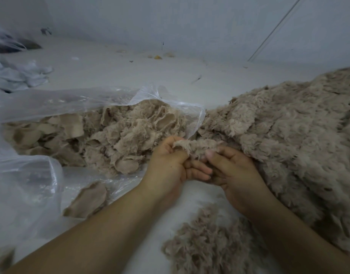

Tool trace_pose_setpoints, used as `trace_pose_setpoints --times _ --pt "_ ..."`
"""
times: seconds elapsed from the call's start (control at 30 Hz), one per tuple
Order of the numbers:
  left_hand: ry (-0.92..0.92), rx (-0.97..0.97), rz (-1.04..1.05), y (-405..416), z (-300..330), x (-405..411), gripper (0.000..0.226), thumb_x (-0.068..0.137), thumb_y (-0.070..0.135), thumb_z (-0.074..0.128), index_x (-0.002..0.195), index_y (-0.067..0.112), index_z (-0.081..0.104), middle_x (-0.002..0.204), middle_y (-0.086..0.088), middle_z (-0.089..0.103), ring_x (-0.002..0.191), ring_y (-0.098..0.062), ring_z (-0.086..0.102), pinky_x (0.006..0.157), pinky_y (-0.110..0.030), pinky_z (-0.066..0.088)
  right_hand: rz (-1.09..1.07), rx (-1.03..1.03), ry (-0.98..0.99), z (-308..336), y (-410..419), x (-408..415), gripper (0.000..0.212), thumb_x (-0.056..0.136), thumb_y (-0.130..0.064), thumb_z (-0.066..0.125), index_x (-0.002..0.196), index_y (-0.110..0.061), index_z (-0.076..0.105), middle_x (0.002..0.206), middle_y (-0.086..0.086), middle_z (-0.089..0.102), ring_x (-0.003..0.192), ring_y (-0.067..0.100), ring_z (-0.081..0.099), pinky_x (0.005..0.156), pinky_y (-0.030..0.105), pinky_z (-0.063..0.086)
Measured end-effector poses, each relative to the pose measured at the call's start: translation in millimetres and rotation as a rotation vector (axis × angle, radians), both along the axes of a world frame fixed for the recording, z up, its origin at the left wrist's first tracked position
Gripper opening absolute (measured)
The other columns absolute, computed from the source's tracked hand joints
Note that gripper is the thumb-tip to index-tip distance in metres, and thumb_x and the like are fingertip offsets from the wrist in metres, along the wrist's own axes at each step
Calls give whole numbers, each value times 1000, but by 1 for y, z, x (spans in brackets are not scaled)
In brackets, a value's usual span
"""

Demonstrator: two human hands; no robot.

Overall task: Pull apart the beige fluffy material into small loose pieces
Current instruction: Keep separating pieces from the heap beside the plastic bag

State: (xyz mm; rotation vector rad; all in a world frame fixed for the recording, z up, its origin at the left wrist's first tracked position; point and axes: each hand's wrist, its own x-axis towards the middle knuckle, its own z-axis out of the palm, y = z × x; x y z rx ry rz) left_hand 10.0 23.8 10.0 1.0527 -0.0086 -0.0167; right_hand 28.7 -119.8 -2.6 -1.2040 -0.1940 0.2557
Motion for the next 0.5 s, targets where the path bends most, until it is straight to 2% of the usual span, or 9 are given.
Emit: trace_pose_setpoints --times 0.07,0.13,0.23,0.33,0.4,0.43,0.5 --pt "16 58 -30 1 -1 0 12 92 -8 48 96 3 52 66 -23 60 44 -28 59 40 -28 48 -33 -21 7 -1 -1 1 12 88 -13 65 77 -7 65 59 0 63 43 4 52 41 15 42" --pt "16 176 -16 2 -4 0 11 90 -6 56 91 5 53 66 -22 57 43 -27 57 39 -27 45 -56 -40 12 -4 -2 4 20 93 -8 59 73 -11 62 49 -6 52 38 1 36 37 14 31" --pt "-92 414 104 5 -8 0 23 86 -7 62 90 14 54 61 -25 55 45 -29 58 40 -32 49 -49 -54 14 -3 -2 5 18 80 -12 60 65 -19 67 52 -4 44 40 3 28 37 16 25" --pt "-248 645 224 7 -7 1 21 86 -2 67 78 17 63 59 -7 57 49 -20 54 47 -43 50 -45 -42 15 -1 0 3 24 83 -9 56 65 -19 68 53 -5 43 39 2 27 37 16 24" --pt "-261 719 236 9 -6 2 23 86 3 70 68 16 64 52 6 56 45 -12 50 45 -34 47 -81 12 77 -1 -1 4 43 92 -5 52 54 -22 62 49 -6 39 37 2 26 36 16 23" --pt "-236 705 199 8 -5 1 24 86 4 70 65 15 64 49 6 55 42 -12 50 42 -29 45 -97 26 94 -1 -2 5 48 96 -5 48 53 -22 59 50 -4 39 38 2 28 36 16 25" --pt "-161 637 84 6 -4 -2 26 87 6 70 63 16 65 47 1 57 39 -12 51 40 -23 45 -82 23 68 0 -3 3 34 98 -8 47 68 -12 61 59 7 50 44 8 46 40 20 38"
